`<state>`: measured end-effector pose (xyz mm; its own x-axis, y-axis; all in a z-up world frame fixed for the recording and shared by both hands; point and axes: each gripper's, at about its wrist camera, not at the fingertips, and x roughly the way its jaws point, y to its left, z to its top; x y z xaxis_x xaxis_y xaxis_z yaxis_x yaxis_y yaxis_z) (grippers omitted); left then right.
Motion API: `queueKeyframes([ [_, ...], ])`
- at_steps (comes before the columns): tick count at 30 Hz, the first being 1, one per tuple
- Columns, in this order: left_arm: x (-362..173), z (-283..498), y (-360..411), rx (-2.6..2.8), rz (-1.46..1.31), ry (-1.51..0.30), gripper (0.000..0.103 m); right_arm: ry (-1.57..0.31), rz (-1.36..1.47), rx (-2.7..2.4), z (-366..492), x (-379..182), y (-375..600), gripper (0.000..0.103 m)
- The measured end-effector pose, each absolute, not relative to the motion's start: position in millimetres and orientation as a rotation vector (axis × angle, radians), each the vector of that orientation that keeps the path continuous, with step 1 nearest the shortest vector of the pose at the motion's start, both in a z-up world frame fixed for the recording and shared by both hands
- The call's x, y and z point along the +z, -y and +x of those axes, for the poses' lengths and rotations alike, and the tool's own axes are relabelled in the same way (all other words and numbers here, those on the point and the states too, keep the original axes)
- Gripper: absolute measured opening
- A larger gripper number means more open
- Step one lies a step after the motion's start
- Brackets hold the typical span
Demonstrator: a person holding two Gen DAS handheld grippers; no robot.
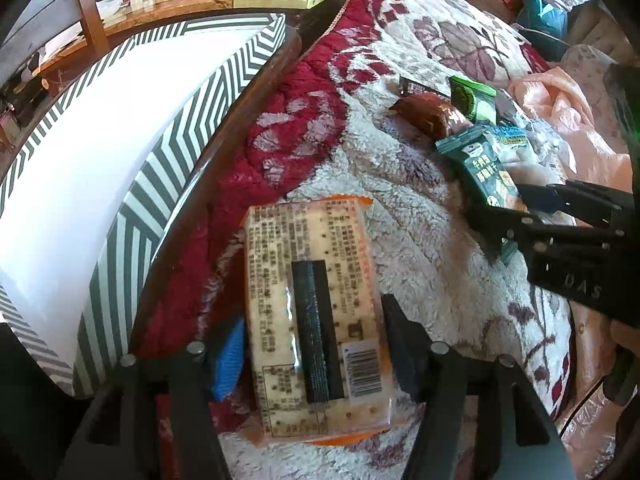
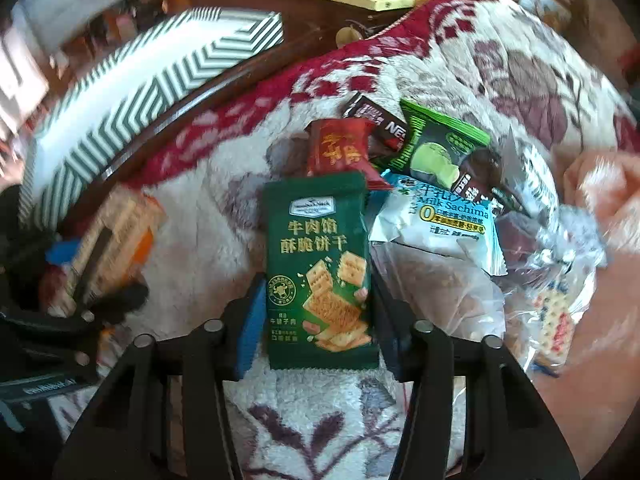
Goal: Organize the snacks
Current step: 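Grasp the green cracker pack with the right tool and lift it, then carry the beige pack in the left tool while the right tool carries the green pack over the tray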
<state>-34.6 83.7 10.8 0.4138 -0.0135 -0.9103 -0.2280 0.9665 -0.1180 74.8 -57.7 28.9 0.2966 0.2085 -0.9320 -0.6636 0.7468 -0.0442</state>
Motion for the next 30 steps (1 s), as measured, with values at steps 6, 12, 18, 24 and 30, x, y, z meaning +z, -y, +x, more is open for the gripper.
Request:
queueKeyframes([
  [6, 23, -41, -80, 0.099, -0.222, -1.116, 0.057, -1.12, -0.44, 0.623, 64, 39, 67, 0.043],
  [12, 45, -46, -82, 0.09, -0.232, -1.058, 0.057, -1.082, -0.375, 0.623, 50, 57, 77, 0.043],
  [18, 63, -47, -94, 0.136, -0.202, -1.017, 0.057, -1.056, -0.31, 0.637, 43, 68, 71, 0.043],
  [24, 76, -46, -119, 0.201, -0.19, -0.99, 0.057, -1.039, -0.281, 0.676, 42, 76, 44, 0.043],
  [30, 84, -42, -148, 0.263, -0.183, -0.975, 0.057, -1.031, -0.284, 0.722, 43, 83, 12, 0.043],
])
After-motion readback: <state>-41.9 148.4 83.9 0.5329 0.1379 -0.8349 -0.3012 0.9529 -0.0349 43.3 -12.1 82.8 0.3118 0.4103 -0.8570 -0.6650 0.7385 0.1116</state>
